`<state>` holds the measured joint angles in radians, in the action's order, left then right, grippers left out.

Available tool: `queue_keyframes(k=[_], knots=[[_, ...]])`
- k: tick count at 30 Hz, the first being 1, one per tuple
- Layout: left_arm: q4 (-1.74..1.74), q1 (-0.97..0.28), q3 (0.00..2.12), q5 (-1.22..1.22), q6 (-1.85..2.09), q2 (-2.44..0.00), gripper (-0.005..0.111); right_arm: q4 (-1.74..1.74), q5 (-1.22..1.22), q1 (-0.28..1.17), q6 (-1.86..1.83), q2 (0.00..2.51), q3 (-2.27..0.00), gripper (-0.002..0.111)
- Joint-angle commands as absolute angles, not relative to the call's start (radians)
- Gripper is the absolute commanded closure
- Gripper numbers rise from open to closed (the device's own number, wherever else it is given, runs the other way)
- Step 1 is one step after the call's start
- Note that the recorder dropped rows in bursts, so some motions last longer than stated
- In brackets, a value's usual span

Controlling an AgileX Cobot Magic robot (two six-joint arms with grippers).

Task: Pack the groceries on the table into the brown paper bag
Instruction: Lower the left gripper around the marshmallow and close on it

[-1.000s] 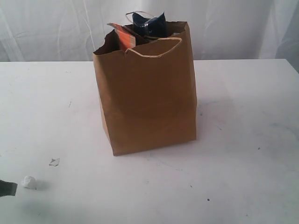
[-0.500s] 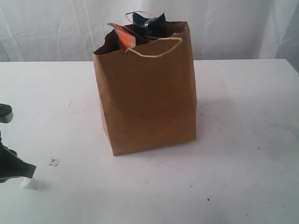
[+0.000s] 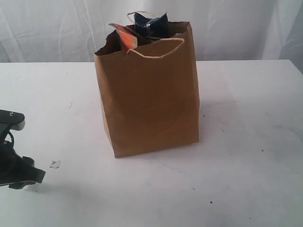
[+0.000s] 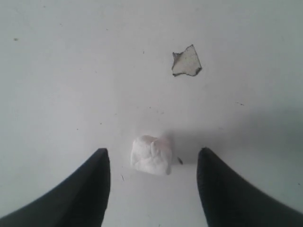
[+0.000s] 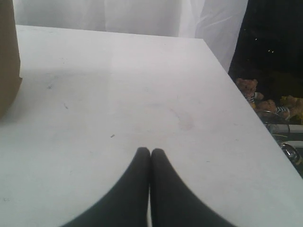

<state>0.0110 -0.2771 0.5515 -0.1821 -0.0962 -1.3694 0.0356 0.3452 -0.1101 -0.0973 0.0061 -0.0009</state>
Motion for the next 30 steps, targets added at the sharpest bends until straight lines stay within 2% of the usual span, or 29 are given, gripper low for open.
queue_keyframes(k=[1,13,15,21,23,30], knots=[[0.0,-0.281,0.554,-0.174,-0.079,-1.401,0.048,0.007,0.335,-0.118,-0.097,0.0,0.0,0.108],[0.0,-0.281,0.554,-0.144,-0.047,-1.455,0.05,0.007,0.335,-0.118,-0.097,0.0,0.0,0.108],[0.0,-0.281,0.554,-0.144,-0.047,-1.455,0.059,0.007,0.335,-0.118,-0.097,0.0,0.0,0.108],[0.0,-0.281,0.554,-0.152,-0.047,-1.455,0.098,0.007,0.335,-0.118,-0.097,0.0,0.0,0.108],[0.0,-0.281,0.554,-0.152,-0.047,-1.455,0.106,0.007,0.335,-0.118,-0.097,0.0,0.0,0.108],[0.0,-0.281,0.554,-0.152,-0.047,-1.453,0.107,0.007,0.335,-0.118,-0.097,0.0,0.0,0.108]])
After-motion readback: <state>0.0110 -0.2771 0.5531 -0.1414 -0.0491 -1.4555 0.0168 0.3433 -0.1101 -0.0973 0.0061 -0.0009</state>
